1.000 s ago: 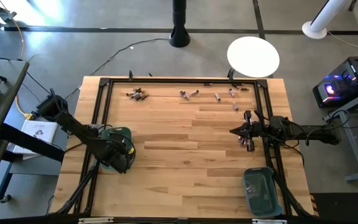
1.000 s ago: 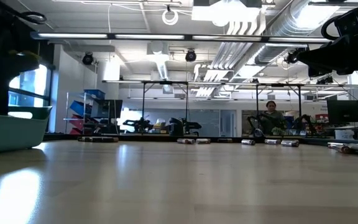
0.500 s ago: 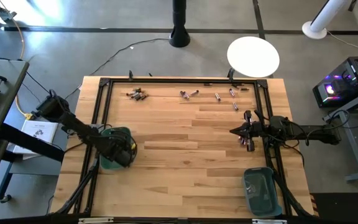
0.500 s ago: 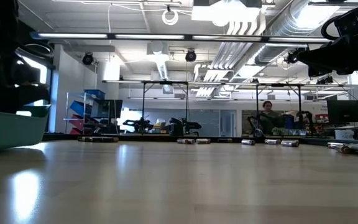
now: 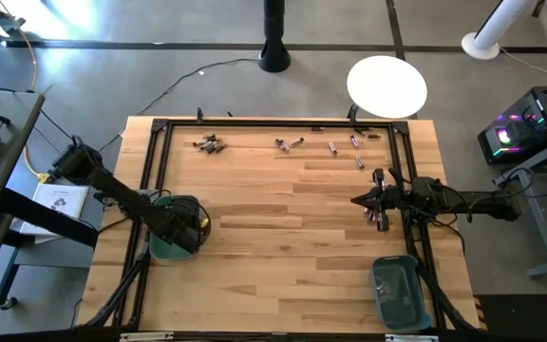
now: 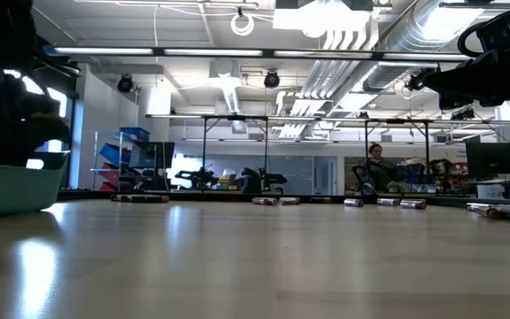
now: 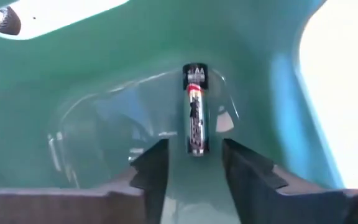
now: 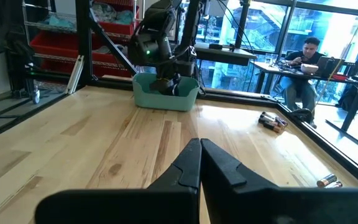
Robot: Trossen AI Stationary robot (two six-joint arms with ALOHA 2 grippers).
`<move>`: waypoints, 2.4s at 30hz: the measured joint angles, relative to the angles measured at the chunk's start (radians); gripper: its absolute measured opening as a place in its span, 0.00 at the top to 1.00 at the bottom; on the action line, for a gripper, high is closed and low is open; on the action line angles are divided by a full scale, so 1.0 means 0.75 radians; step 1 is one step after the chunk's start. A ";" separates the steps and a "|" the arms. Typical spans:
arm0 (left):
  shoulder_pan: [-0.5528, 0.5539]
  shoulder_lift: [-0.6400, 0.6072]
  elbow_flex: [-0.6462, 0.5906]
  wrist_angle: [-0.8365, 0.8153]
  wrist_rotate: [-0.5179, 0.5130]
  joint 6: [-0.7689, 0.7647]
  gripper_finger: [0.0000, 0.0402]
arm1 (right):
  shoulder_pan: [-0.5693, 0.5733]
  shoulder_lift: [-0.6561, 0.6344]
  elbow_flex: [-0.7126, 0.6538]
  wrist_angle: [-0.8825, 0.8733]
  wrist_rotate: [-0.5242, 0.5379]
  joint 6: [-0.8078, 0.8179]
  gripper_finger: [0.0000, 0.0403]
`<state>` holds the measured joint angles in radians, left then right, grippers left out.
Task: Sort batteries
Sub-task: Put the silver battery into the green bin
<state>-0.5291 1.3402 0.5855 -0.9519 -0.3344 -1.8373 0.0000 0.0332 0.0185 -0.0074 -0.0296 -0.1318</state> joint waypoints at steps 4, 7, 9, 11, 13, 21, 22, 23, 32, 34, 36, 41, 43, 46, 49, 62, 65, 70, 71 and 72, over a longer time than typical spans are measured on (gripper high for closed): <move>0.000 -0.123 0.067 -0.177 0.005 0.014 0.51 | 0.000 0.000 0.000 0.000 0.000 0.000 1.00; 0.008 -0.247 0.128 -0.256 0.033 0.069 0.46 | 0.000 0.000 0.000 0.000 0.000 0.000 1.00; 0.018 -0.323 0.195 -0.341 0.047 0.080 0.44 | 0.000 0.000 0.000 0.000 0.000 0.000 1.00; 0.026 -0.392 0.273 -0.409 0.009 0.097 0.44 | 0.000 0.000 0.000 0.000 0.000 0.000 1.00; 0.032 -0.449 0.348 -0.375 -0.109 0.191 0.44 | 0.000 0.000 0.000 0.000 0.000 0.000 1.00; 0.246 -0.542 0.342 0.489 -0.440 1.295 0.45 | 0.000 0.000 0.000 0.000 0.000 0.000 1.00; 0.306 -0.525 0.320 0.596 -0.380 1.414 0.45 | 0.000 0.000 0.000 0.000 0.000 0.000 1.00; 0.371 -0.504 0.300 0.694 -0.315 1.508 0.46 | 0.000 0.000 0.000 0.000 0.000 0.000 1.00; 0.956 -0.094 0.236 1.236 0.188 1.992 0.51 | 0.000 0.000 0.000 0.000 0.000 0.000 1.00; 1.063 0.042 0.273 1.363 0.330 2.047 0.49 | 0.000 0.000 0.000 0.000 0.000 0.000 1.00; 1.150 0.180 0.341 1.429 0.468 2.102 0.46 | 0.000 0.000 0.000 0.000 0.000 0.000 1.00; 1.262 0.519 0.608 1.437 0.610 2.237 0.37 | 0.000 0.000 0.000 0.000 0.000 0.000 1.00; 1.280 0.634 0.735 1.414 0.607 2.287 0.35 | 0.000 0.000 0.000 0.000 0.000 0.000 1.00; 1.297 0.789 0.951 1.300 0.524 2.326 0.34 | 0.000 0.000 0.000 0.000 0.000 0.000 1.00; 1.318 0.937 1.181 1.113 0.459 2.331 0.35 | 0.000 0.000 0.000 0.000 0.000 0.000 1.00; 1.352 1.414 1.786 0.665 0.377 2.271 0.36 | 0.000 0.000 0.000 0.000 0.000 0.000 1.00; 1.352 1.446 1.855 0.600 0.339 2.268 0.38 | 0.000 0.000 0.000 0.000 0.000 0.000 1.00; 1.361 1.448 1.901 0.537 0.418 2.196 0.45 | 0.000 0.000 0.000 0.000 0.000 0.000 1.00; 1.361 1.453 1.898 0.523 0.439 2.182 0.47 | 0.000 0.000 0.000 0.000 0.000 0.000 1.00; 1.361 1.457 1.896 0.508 0.452 2.173 0.49 | 0.000 0.000 0.000 0.000 0.000 0.000 1.00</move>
<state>0.4915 2.4332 2.0075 -0.5709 0.0042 -0.2074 -0.0002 0.0330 0.0185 -0.0074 -0.0296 -0.1318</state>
